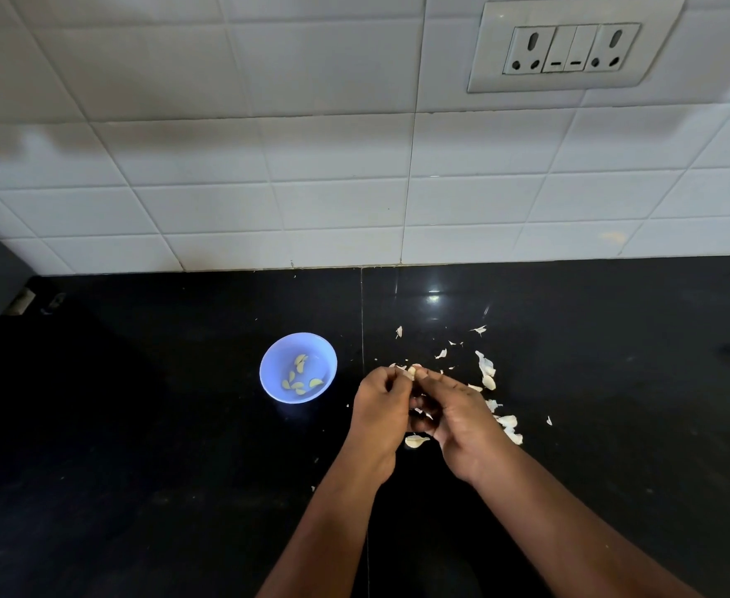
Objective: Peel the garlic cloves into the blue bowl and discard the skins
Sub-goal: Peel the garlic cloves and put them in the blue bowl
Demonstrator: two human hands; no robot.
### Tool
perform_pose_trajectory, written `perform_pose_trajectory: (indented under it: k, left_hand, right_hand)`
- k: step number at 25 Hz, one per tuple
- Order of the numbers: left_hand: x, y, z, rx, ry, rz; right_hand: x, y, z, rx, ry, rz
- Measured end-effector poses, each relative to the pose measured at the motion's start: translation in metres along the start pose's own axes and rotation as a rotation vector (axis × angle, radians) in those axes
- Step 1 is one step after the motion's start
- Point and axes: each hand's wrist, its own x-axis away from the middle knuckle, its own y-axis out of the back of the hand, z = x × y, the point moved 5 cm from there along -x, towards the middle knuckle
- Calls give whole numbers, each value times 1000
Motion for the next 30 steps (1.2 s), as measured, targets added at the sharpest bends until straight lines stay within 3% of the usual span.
perform_pose_trajectory:
  k: [5, 8, 13, 18, 20, 22, 27, 30]
  left_hand:
    - [1, 1, -1, -156, -51, -7]
    - [8, 3, 4, -160, 2, 23]
    - [16, 11, 9, -377, 55, 13]
    - [9, 12, 0, -896, -181, -3]
    - [4, 11, 1, -995, -212, -2]
    - [2, 11, 3, -952, -190, 8]
    - [6, 4, -7, -330, -154, -59]
    - [4, 0, -10, -302, -195, -31]
  right_hand:
    - [2, -7, -7, -123, -131, 43]
    - [-6, 6, -6, -146, -190, -36]
    - [-7, 21, 16, 5, -12, -156]
    - [-2, 22, 26, 154, 110, -208]
    - [-1, 25, 30, 216, 167, -211]
    - [-1, 28, 34, 299, 226, -214]
    - [1, 28, 39, 598, 363, -183]
    - [6, 21, 40, 669, 367, -126]
